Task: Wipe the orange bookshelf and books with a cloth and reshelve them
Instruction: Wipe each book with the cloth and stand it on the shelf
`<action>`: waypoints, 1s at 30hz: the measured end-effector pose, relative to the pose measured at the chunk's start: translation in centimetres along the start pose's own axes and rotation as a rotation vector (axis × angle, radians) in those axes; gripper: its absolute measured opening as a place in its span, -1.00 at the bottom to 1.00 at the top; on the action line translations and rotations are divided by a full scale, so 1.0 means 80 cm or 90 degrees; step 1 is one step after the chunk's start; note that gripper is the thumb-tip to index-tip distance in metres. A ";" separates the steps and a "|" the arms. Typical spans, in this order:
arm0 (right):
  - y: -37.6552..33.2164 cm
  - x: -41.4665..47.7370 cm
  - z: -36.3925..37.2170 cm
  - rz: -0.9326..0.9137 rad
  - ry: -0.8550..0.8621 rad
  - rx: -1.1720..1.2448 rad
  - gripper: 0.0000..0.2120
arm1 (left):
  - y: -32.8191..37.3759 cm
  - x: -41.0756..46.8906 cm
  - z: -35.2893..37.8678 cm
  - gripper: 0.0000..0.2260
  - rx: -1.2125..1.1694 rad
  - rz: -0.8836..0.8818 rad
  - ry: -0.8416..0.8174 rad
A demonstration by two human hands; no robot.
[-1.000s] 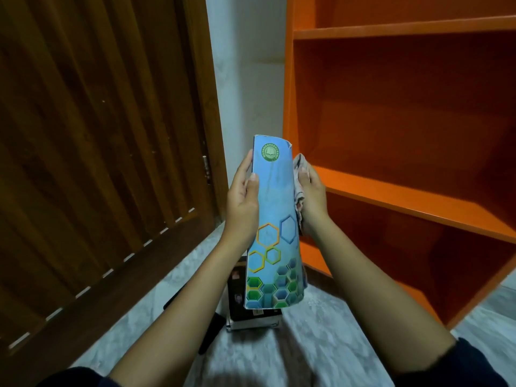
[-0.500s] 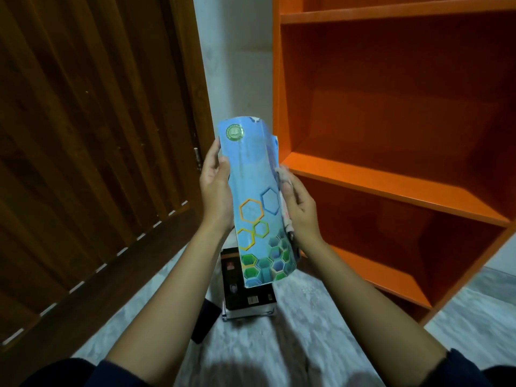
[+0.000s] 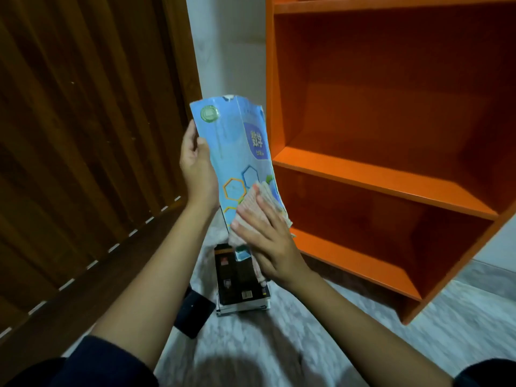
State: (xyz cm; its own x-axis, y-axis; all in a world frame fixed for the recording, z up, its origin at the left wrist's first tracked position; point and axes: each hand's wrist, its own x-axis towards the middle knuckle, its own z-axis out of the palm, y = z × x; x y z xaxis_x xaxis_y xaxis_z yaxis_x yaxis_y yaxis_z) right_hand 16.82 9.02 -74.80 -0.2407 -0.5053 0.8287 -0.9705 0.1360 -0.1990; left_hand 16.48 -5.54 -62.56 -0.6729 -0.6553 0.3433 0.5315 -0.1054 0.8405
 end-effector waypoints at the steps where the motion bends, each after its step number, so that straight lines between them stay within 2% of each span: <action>1: 0.000 -0.011 0.003 -0.008 0.002 0.003 -0.67 | 0.004 0.002 -0.002 -0.68 -0.012 -0.002 -0.007; 3: 0.003 -0.020 0.007 0.067 0.054 0.042 -0.65 | 0.012 0.001 -0.002 -0.68 -0.044 -0.015 -0.028; 6: 0.010 -0.007 0.008 0.328 0.215 0.154 -0.60 | 0.021 -0.008 0.002 -0.66 -0.059 -0.026 -0.073; 8: 0.014 0.011 0.000 0.464 0.317 0.252 -0.66 | 0.024 -0.014 0.006 -0.69 -0.054 -0.025 -0.109; 11: 0.027 0.038 -0.028 0.580 0.382 0.366 -0.67 | 0.024 -0.018 0.013 -0.68 -0.046 -0.010 -0.161; 13: 0.041 0.047 -0.051 0.587 0.325 0.397 -0.63 | 0.025 -0.019 0.020 -0.66 -0.046 -0.004 -0.179; 16: 0.061 0.059 -0.078 0.573 0.176 0.453 -0.52 | 0.029 -0.014 0.033 -0.66 -0.052 0.023 -0.200; 19: 0.081 0.068 -0.097 0.566 0.130 0.499 -0.40 | 0.030 -0.008 0.051 -0.65 -0.057 0.048 -0.221; 23: 0.114 0.079 -0.120 0.518 0.169 0.540 -0.45 | 0.026 0.012 0.074 -0.67 -0.059 0.076 -0.237; 26: 0.143 0.099 -0.139 0.488 0.269 0.532 -0.48 | 0.016 0.030 0.094 -0.66 -0.035 0.112 -0.228; 30: 0.184 0.133 -0.156 0.440 0.312 0.452 -0.42 | -0.010 0.041 0.129 -0.64 -0.020 0.185 -0.171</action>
State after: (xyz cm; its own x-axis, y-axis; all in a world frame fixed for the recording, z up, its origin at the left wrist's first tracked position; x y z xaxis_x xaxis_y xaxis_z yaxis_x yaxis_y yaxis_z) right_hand 0.13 16.29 -62.37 -0.8553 -0.0947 0.5094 -0.4529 -0.3409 -0.8238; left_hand 8.51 0.14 -57.77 -0.6009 -0.4431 0.6653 0.7318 0.0299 0.6809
